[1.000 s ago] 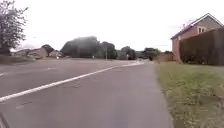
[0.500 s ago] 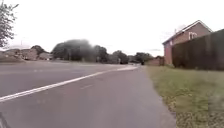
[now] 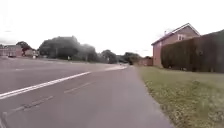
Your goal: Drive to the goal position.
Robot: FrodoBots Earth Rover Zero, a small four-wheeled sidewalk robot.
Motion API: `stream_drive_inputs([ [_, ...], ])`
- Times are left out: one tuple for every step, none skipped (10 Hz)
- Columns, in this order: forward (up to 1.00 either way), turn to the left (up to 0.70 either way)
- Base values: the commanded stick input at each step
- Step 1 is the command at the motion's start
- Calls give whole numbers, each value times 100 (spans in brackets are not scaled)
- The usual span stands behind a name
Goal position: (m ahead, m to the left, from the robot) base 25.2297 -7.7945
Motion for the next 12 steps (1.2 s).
stream_drive_inputs([
  [100,0],
  [100,0],
  [100,0],
  [100,0],
  [100,0],
  [100,0],
  [100,0],
  [100,0],
  [100,0],
  [100,0],
  [100,0],
  [100,0],
])
